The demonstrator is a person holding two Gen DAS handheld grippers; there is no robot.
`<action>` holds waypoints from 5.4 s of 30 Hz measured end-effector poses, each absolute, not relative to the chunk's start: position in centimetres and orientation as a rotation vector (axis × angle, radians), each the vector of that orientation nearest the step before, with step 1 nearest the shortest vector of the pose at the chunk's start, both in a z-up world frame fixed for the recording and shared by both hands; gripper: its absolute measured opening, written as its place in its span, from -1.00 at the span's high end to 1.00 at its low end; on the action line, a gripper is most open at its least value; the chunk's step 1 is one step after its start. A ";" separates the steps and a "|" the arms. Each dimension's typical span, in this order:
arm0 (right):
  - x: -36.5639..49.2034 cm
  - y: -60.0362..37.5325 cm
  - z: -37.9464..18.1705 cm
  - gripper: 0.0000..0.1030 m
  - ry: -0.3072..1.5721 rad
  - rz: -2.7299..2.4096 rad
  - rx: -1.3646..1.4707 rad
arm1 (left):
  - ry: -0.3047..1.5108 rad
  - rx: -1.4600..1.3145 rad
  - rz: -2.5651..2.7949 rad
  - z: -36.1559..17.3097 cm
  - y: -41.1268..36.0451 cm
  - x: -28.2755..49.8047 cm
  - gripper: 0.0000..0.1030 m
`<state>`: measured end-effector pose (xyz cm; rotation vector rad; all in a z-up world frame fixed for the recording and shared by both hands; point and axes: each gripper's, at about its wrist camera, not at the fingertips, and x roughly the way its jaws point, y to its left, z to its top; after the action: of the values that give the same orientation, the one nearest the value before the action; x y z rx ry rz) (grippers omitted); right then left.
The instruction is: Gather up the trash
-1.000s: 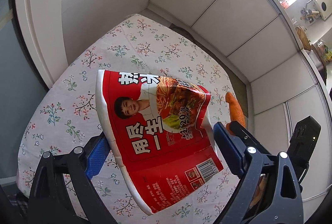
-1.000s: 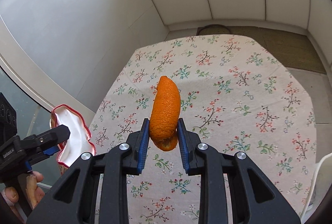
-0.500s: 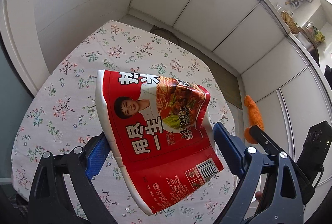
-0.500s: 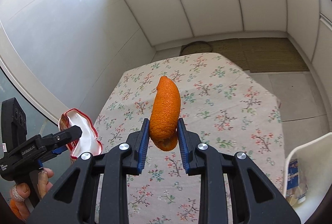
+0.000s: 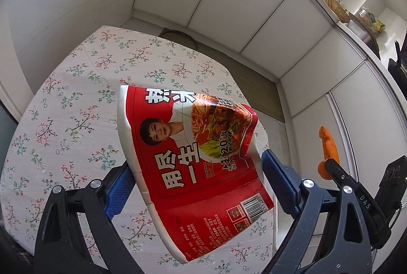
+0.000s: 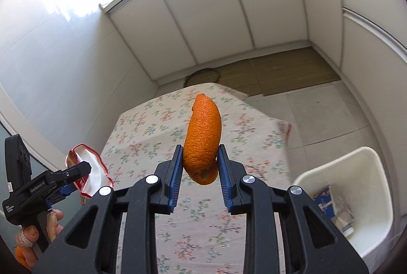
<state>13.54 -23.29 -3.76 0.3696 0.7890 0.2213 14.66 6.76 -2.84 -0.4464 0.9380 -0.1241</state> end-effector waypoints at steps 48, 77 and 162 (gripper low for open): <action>1.5 -49.7 -5.4 -0.68 0.670 -0.540 0.509 | 0.927 -0.133 -0.563 -3.5 -24.7 15.8 -0.86; -8.7 -34.6 1.4 -0.87 0.311 -0.643 0.336 | 0.181 0.121 -0.234 4.7 -13.1 -1.1 -0.86; -5.5 -27.0 -1.2 -0.87 0.460 -0.462 0.195 | 0.551 0.079 -0.201 0.0 -8.4 1.8 -0.86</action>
<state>-5.55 -27.02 -1.23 0.1954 0.4599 -0.4622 1.78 -8.38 0.02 0.0789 0.5513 -0.2009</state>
